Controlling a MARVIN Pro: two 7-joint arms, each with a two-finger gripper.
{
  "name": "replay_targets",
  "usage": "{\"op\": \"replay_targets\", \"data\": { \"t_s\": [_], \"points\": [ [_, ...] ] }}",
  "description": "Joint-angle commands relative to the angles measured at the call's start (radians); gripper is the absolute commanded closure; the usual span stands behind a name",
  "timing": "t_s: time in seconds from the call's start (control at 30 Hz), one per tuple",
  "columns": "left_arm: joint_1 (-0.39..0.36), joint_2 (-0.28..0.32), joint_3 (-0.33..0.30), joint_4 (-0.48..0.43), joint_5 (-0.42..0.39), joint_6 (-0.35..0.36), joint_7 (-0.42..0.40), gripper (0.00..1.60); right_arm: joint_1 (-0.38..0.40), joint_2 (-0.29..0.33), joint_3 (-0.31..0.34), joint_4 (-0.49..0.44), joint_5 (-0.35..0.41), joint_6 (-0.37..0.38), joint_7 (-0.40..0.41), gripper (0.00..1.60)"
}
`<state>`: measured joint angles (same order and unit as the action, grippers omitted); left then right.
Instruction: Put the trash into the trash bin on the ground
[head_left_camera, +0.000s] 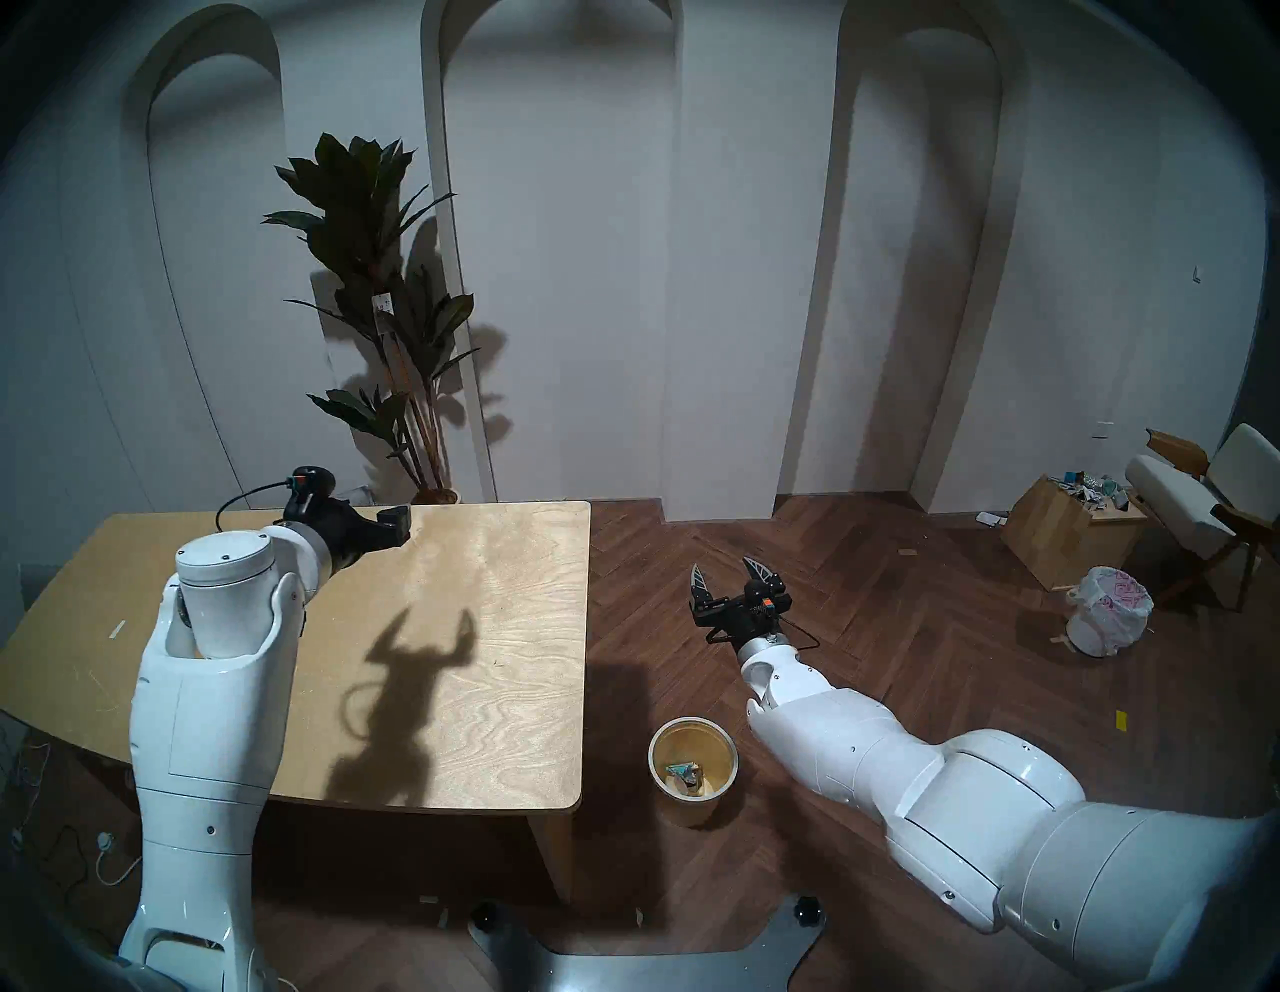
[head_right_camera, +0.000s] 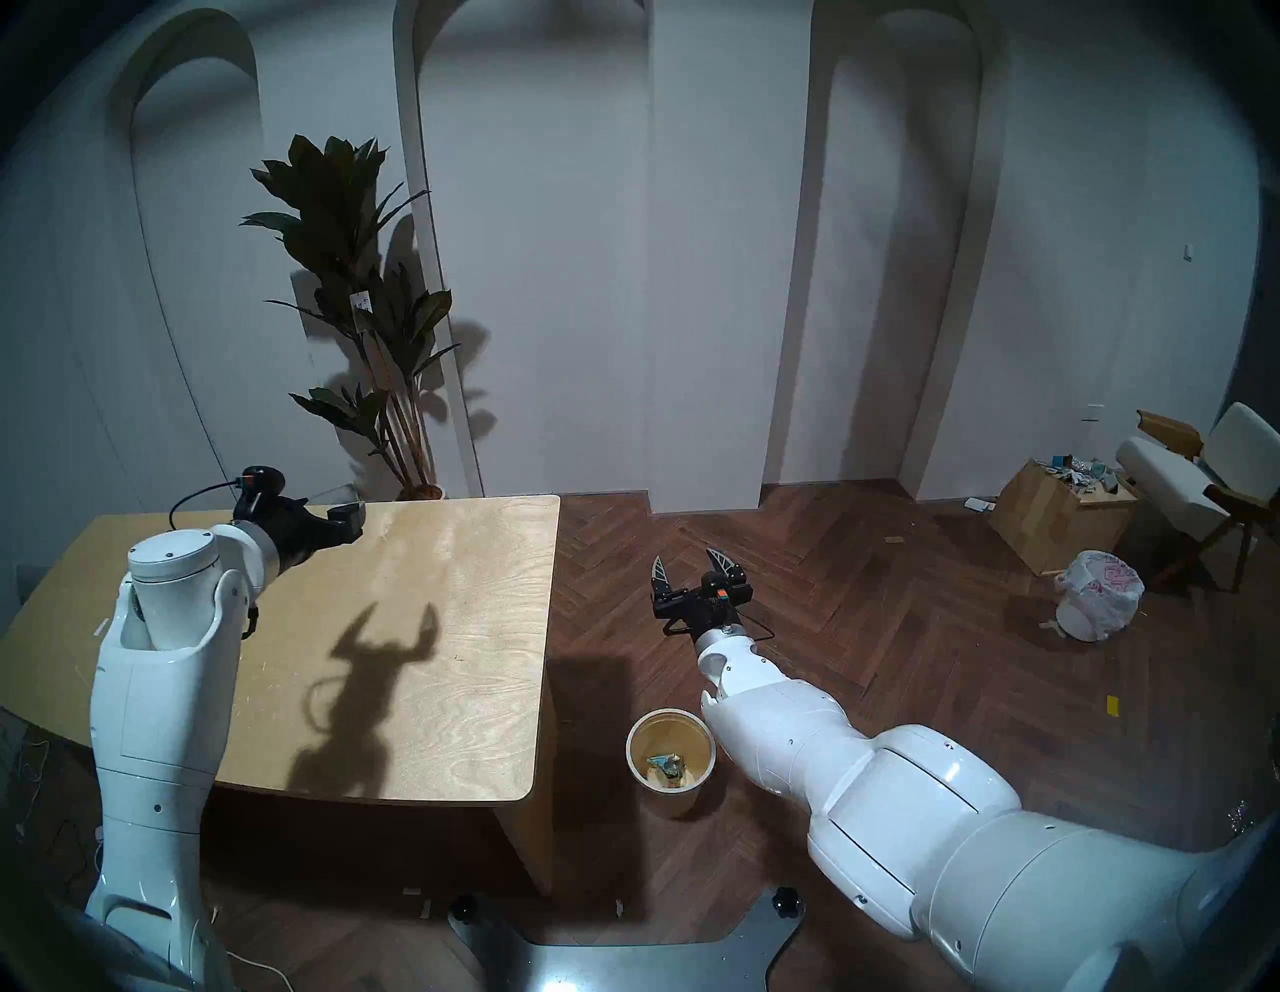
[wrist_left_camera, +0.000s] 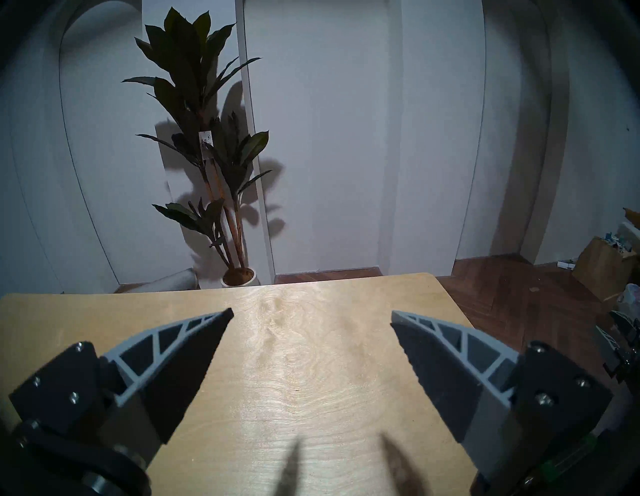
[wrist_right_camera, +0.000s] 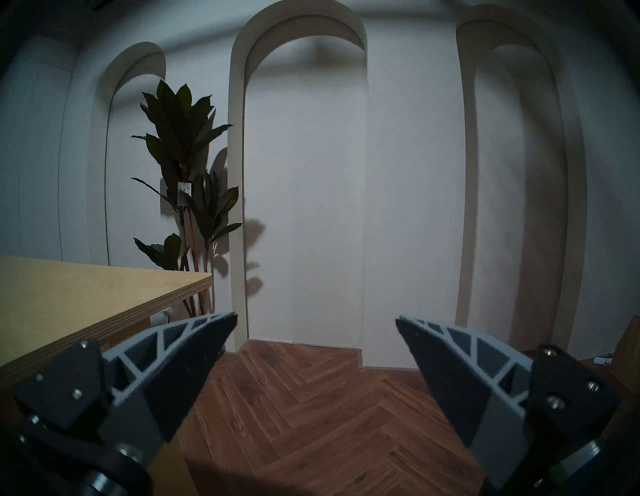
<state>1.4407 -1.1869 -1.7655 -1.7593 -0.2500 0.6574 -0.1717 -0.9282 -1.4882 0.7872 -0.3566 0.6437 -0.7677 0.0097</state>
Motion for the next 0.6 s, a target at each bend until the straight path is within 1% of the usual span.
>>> {"op": "replay_targets", "data": {
  "t_s": [0.0, 0.07, 0.1, 0.23, 0.57],
  "points": [
    [-0.111, -0.014, 0.034, 0.009, 0.019, -0.063, 0.027, 0.0, -0.015, 0.014, 0.005, -0.063, -0.004, -0.065, -0.004, 0.0],
    [-0.106, -0.013, 0.037, 0.006, 0.022, -0.071, 0.031, 0.0, -0.018, 0.016, 0.005, -0.068, -0.006, -0.07, -0.004, 0.0],
    [-0.124, -0.017, 0.044, 0.019, 0.026, -0.075, 0.036, 0.0, -0.023, 0.019, 0.006, -0.076, -0.007, -0.077, -0.004, 0.0],
    [-0.15, -0.027, 0.062, 0.045, 0.041, -0.107, 0.057, 0.0, -0.045, 0.035, 0.011, -0.114, -0.015, -0.108, -0.005, 0.0],
    [-0.186, -0.04, 0.086, 0.091, 0.066, -0.162, 0.091, 0.0, -0.087, 0.066, 0.02, -0.196, -0.028, -0.149, -0.014, 0.0]
  ]
}}
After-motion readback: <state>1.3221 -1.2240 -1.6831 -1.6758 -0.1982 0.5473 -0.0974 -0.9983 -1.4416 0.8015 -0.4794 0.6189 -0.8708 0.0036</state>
